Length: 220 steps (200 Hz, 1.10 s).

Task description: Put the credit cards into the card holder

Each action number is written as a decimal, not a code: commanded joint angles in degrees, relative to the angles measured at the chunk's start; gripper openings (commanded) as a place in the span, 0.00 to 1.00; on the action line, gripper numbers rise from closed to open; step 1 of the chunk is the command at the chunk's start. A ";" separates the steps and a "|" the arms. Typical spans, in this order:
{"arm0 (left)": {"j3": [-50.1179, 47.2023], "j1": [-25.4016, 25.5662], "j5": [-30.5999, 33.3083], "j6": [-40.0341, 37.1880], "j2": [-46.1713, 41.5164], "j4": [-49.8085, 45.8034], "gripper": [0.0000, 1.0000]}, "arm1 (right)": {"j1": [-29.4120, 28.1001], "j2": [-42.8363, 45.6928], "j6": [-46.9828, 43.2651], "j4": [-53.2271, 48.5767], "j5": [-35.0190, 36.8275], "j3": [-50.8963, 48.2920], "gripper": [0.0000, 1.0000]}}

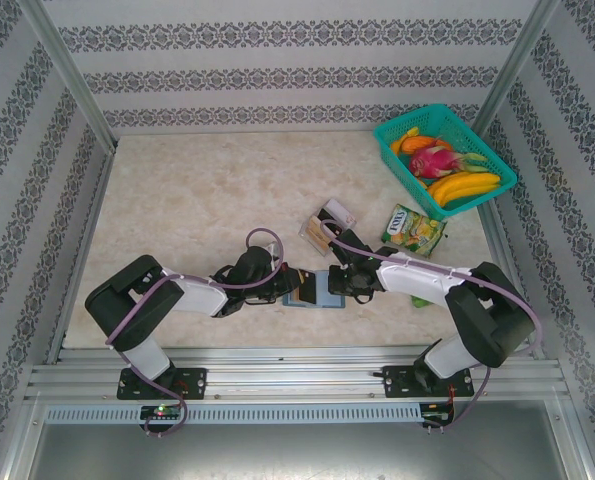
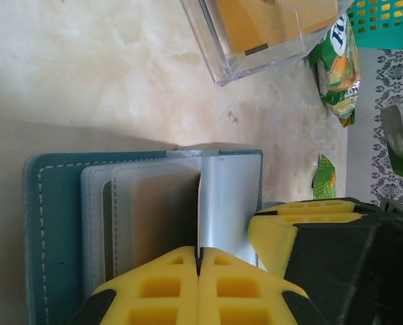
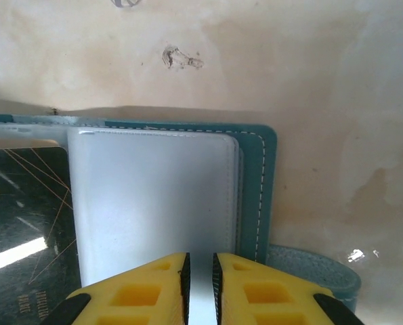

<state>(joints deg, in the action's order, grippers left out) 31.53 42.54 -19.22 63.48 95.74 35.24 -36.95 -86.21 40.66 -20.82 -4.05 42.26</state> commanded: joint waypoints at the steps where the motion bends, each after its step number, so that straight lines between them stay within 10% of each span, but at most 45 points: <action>1: 0.42 1.18 0.51 0.24 -1.20 1.79 0.00 | 0.33 -1.06 -0.95 -1.77 2.12 -0.56 0.19; 220: 1.55 2.02 3.94 -1.67 -2.42 -4.88 0.00 | 0.30 -1.33 -0.93 -1.15 1.87 -0.91 0.18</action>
<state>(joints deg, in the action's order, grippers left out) 32.18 43.55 -15.99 63.22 93.80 32.16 -36.95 -86.32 40.27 -20.78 -3.84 42.26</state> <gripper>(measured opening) 0.066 0.185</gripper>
